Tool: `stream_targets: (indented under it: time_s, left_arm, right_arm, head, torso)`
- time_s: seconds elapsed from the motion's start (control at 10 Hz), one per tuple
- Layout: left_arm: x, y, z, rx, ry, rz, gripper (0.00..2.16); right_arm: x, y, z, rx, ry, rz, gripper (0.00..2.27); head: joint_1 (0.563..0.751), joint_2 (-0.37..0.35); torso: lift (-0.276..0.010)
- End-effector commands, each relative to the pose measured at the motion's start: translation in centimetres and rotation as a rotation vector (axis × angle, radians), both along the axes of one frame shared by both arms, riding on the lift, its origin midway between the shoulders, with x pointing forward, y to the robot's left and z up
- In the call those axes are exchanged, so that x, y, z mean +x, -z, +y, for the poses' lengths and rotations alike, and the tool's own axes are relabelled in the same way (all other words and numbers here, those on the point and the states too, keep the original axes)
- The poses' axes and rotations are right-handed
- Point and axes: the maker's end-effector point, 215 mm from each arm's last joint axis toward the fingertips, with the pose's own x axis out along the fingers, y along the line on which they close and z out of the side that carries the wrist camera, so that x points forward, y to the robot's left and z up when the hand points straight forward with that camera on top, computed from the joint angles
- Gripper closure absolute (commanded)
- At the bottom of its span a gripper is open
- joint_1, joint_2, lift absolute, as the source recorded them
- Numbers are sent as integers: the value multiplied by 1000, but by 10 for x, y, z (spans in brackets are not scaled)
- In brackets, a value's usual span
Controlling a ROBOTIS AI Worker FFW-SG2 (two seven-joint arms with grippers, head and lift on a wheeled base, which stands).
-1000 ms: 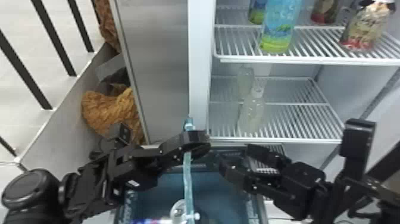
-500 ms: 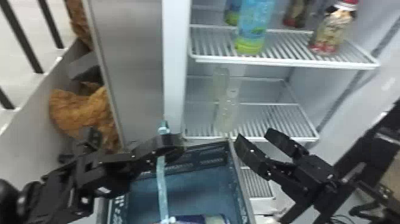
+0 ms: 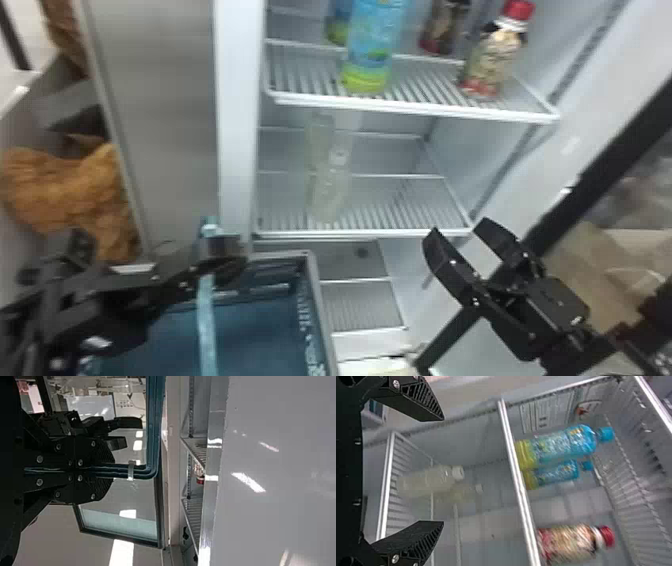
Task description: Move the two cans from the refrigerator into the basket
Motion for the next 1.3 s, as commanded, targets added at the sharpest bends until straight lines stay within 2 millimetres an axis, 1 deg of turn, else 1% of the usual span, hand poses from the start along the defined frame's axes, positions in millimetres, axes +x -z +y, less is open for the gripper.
stream_targets:
  time_s: [0.0,0.1,0.2,0.4,0.5,0.6,0.8,1.0,1.2]
  left_arm:
    - [0,0,1,-2,-2,1,1199]
    - [0,0,2,-4,-6,3,1199]
    - [0,1,4,-7,-12,7,1199]
    - [0,4,7,-9,-22,15,1199]
    - [0,3,8,-11,-24,14,1199]
    - [0,1,8,-16,-22,11,1199]
    - [1,-2,7,-20,-21,3,1199]
    - [1,-1,7,-20,-21,6,1199]
    - [1,-2,8,-23,-23,5,1199]
  right_arm:
    - [-16,1,-27,-41,57,-17,113]
    - [-26,15,-44,-58,83,7,113]
    - [-37,29,-58,-82,106,35,111]
    - [-54,46,-88,-114,156,43,110]
    - [-60,52,-99,-147,161,56,113]
    - [-65,52,-101,-188,153,61,113]
    - [-75,54,-99,-195,148,76,113]
    - [-79,62,-91,-180,133,93,111]
    - [-79,64,-89,-174,129,97,113]
  head:
    - [695,-305]
    - [695,-335]
    - [695,-350]
    - [695,-350]
    - [695,-350]
    - [695,-350]
    - [695,-350]
    - [695,-350]
    - [695,-350]
  torso:
    - [-218]
    - [-218]
    - [-218]
    - [-218]
    - [-218]
    - [-218]
    - [-218]
    - [-218]
    - [-218]
